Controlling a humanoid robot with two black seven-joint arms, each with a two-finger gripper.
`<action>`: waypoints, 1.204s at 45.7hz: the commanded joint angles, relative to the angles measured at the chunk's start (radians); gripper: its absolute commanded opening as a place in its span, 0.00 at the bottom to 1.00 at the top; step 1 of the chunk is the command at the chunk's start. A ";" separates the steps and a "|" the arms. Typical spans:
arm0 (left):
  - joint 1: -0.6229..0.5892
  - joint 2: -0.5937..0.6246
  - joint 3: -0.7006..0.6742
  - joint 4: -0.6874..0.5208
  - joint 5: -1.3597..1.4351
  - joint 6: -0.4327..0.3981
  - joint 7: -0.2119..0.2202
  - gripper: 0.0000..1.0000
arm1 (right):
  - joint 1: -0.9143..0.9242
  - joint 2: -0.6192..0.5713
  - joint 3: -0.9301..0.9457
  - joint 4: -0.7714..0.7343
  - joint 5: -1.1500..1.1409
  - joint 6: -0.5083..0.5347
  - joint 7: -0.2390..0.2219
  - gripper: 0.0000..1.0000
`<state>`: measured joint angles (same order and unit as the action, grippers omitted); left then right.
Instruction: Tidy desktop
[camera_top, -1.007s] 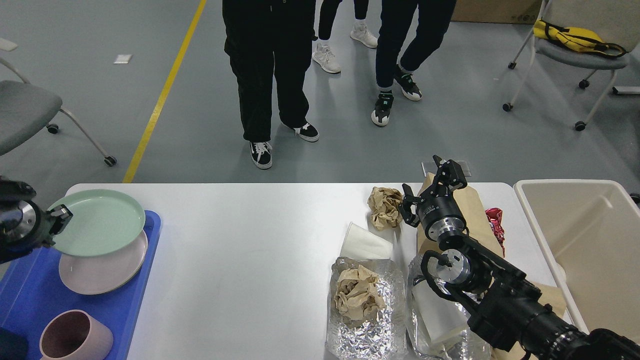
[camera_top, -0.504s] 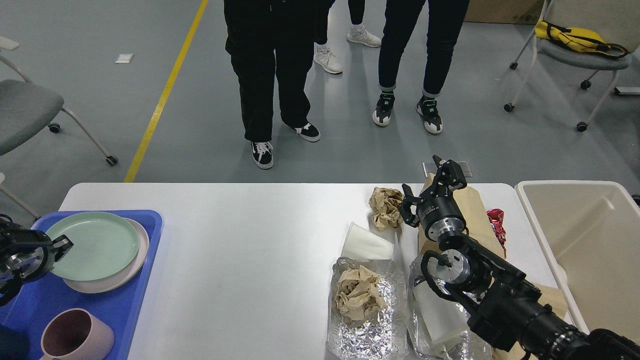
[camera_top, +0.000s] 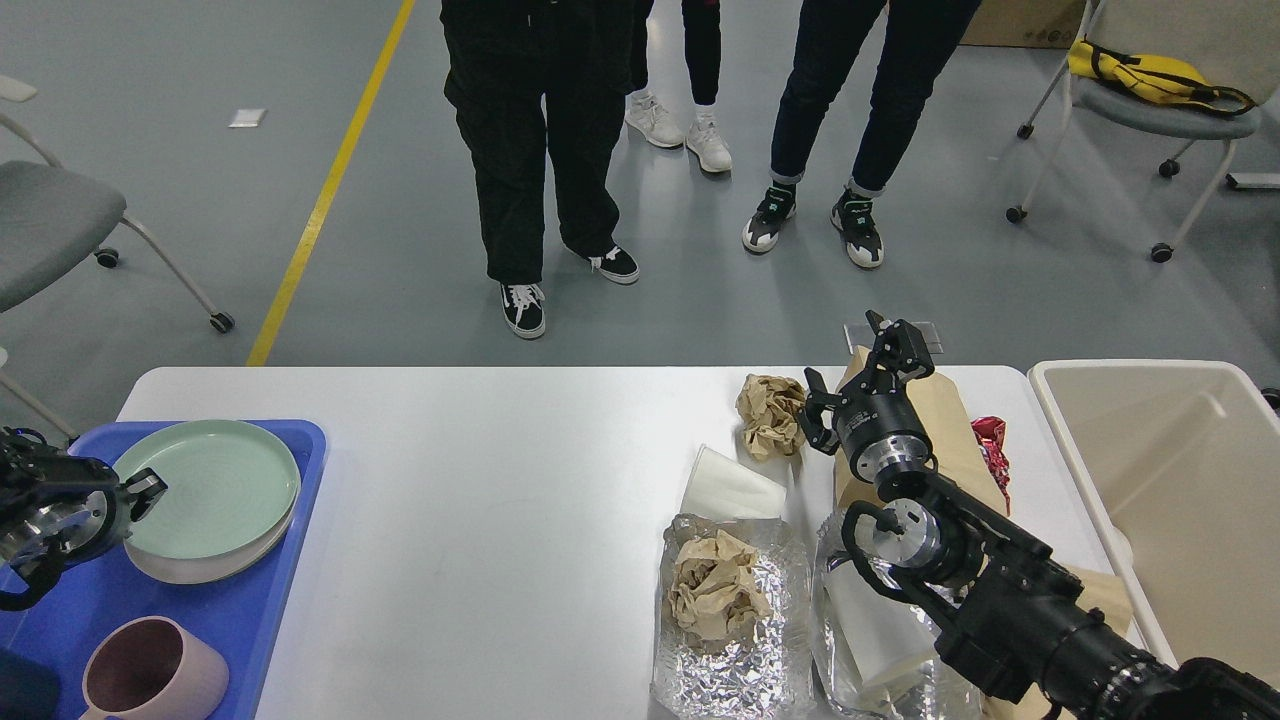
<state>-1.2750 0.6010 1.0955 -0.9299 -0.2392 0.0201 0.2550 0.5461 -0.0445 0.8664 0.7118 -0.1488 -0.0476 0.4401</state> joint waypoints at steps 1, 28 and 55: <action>-0.001 0.002 -0.014 -0.007 0.000 -0.003 0.010 0.79 | 0.000 0.000 0.000 0.000 0.000 0.000 0.000 1.00; -0.035 0.017 -0.013 -0.012 0.003 -0.025 0.043 0.96 | 0.000 0.000 -0.001 0.000 0.000 0.000 0.000 1.00; -0.246 0.120 -0.022 -0.012 0.000 -0.345 0.130 0.96 | 0.000 0.000 0.000 0.000 0.000 0.000 0.000 1.00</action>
<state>-1.4020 0.6683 1.0810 -0.9419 -0.2363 -0.1636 0.3499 0.5461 -0.0445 0.8663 0.7118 -0.1488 -0.0475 0.4401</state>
